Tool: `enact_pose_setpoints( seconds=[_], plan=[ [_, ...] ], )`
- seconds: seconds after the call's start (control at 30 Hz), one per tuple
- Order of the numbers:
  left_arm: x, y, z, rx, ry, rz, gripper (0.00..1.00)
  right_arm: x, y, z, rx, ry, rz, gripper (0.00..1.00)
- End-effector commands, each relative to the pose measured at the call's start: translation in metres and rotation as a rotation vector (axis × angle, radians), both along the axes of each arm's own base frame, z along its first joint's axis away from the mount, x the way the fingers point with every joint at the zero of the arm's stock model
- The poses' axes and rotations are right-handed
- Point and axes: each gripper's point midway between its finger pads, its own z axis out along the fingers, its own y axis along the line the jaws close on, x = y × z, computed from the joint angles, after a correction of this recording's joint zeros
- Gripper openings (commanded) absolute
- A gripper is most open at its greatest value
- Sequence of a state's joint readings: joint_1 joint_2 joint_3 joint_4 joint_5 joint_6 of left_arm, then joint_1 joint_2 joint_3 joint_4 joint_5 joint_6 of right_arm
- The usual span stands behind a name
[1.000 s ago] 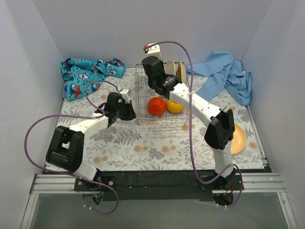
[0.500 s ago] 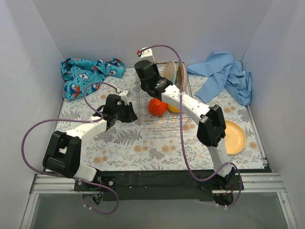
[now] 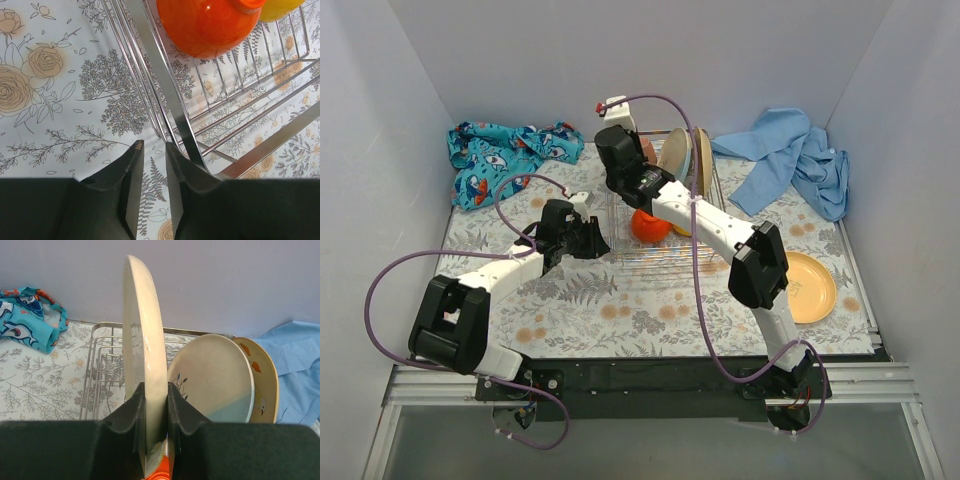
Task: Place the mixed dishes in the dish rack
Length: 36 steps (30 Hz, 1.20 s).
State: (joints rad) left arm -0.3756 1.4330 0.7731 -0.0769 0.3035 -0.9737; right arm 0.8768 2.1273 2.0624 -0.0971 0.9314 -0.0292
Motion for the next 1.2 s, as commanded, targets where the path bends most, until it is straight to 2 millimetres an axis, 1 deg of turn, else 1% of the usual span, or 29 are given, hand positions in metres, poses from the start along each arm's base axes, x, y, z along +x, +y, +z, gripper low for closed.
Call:
enact_pose_setpoints(
  seconds=[0.0,0.13,0.37,0.43,0.63,0.73,0.8,0.93,1.0,1.17],
  plan=[
    [-0.001,-0.006,0.026,-0.038,-0.072,-0.023,0.24,0.005,-0.007,0.077,0.2,-0.188,-0.072,0.01],
    [-0.001,-0.005,0.025,-0.036,-0.071,-0.019,0.24,0.006,-0.009,0.08,0.202,-0.204,-0.081,0.01],
    [0.001,-0.006,0.024,-0.041,-0.066,-0.019,0.25,0.006,-0.012,0.07,0.178,-0.191,-0.104,0.01],
    [0.001,-0.007,0.024,-0.044,-0.064,-0.019,0.27,0.007,-0.011,0.061,0.16,-0.18,-0.106,0.01],
    [0.0,-0.006,0.023,-0.039,-0.061,-0.019,0.28,0.015,-0.01,0.038,0.127,-0.149,-0.113,0.01],
    [0.002,-0.004,0.023,-0.033,-0.07,-0.007,0.28,0.021,-0.004,0.022,0.104,-0.13,-0.103,0.01],
    [0.001,-0.003,0.023,-0.033,-0.071,-0.008,0.29,0.021,0.0,0.015,0.104,-0.118,-0.093,0.01],
    [0.0,-0.002,0.023,-0.028,-0.073,-0.01,0.29,0.021,0.002,-0.003,0.082,-0.076,-0.088,0.01],
    [0.0,-0.002,0.024,-0.029,-0.073,-0.005,0.3,0.02,0.0,-0.01,0.068,-0.063,-0.092,0.01],
    [0.002,-0.001,0.024,-0.031,-0.076,-0.004,0.31,0.017,0.0,-0.015,0.046,-0.045,-0.078,0.01]
  ],
)
